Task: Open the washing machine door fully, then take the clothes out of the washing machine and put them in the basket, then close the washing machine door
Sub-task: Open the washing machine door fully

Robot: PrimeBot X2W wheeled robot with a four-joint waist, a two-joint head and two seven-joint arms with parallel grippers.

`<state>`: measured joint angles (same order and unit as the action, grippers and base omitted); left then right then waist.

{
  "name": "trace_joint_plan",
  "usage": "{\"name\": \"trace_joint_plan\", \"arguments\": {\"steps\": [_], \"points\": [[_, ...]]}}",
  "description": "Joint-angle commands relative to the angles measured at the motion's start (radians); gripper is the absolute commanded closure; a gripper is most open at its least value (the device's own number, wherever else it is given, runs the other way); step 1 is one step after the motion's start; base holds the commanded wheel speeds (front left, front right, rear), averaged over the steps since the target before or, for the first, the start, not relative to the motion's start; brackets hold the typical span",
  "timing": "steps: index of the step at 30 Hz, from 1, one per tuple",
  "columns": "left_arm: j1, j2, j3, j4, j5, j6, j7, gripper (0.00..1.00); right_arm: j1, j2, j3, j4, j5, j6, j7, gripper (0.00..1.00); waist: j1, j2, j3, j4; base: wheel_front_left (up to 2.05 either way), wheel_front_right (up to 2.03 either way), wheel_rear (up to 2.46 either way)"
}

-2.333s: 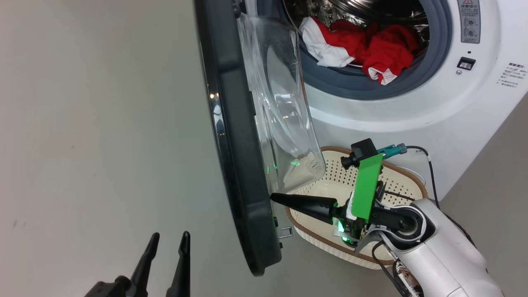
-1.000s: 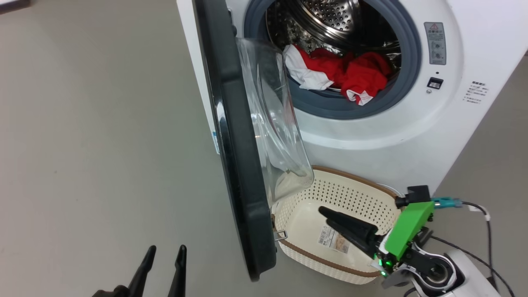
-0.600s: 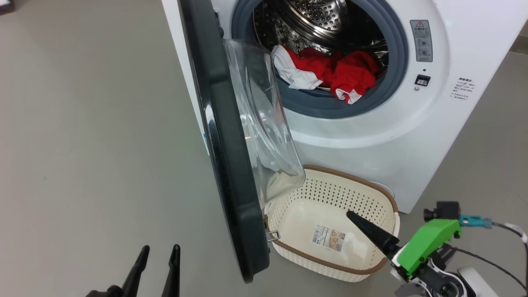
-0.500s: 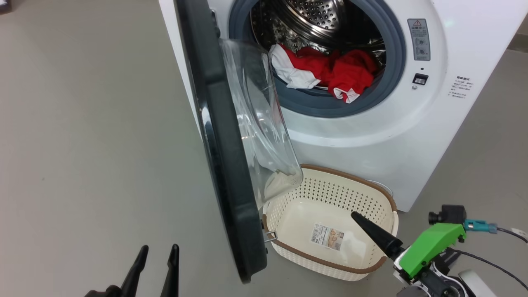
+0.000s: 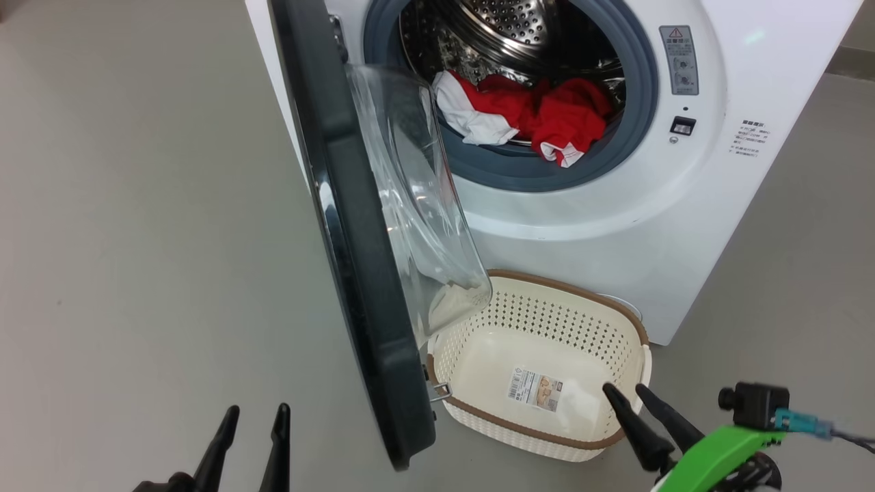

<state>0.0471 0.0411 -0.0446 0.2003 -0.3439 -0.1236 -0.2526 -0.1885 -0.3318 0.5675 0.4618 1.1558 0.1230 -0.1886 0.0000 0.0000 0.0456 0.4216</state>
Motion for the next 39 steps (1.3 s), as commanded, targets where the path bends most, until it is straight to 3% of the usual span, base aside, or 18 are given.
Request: {"name": "trace_joint_plan", "arguments": {"steps": [1,5,13,20,28,39], "points": [[-0.013,0.009,0.036,-0.023,0.005,-0.003,-0.009,0.0,-0.024,-0.019,0.022,-0.01,-0.018,0.008,-0.025,0.0,0.0,0.0,0.0,-0.001,0.0,0.0,0.0],[-0.013,0.009,0.039,-0.025,0.005,-0.003,-0.009,0.0,-0.047,-0.022,0.036,0.029,-0.107,0.008,-0.071,0.0,0.0,0.0,0.001,-0.004,0.0,0.0,0.0],[-0.018,0.009,0.044,-0.028,0.005,-0.004,-0.009,0.0,0.019,0.058,-0.22,-0.072,-0.479,0.008,-0.073,0.0,0.0,0.0,0.01,-0.007,0.0,0.0,0.0],[-0.024,0.009,0.043,-0.026,0.007,-0.004,-0.009,0.0,0.101,0.133,-0.377,-0.178,-0.689,0.008,-0.073,0.0,0.0,0.0,0.009,0.001,0.0,0.0,0.0],[-0.019,0.009,0.042,-0.028,0.012,-0.005,-0.009,0.0,0.18,0.195,-0.446,-0.206,-0.783,0.008,-0.073,0.0,0.0,0.0,-0.003,0.008,0.0,0.0,0.0],[-0.012,0.009,0.041,-0.032,0.018,-0.006,-0.009,0.0,0.198,0.217,-0.461,-0.209,-0.807,0.008,-0.073,0.0,0.0,0.0,-0.015,0.007,0.0,0.0,0.0]]}}
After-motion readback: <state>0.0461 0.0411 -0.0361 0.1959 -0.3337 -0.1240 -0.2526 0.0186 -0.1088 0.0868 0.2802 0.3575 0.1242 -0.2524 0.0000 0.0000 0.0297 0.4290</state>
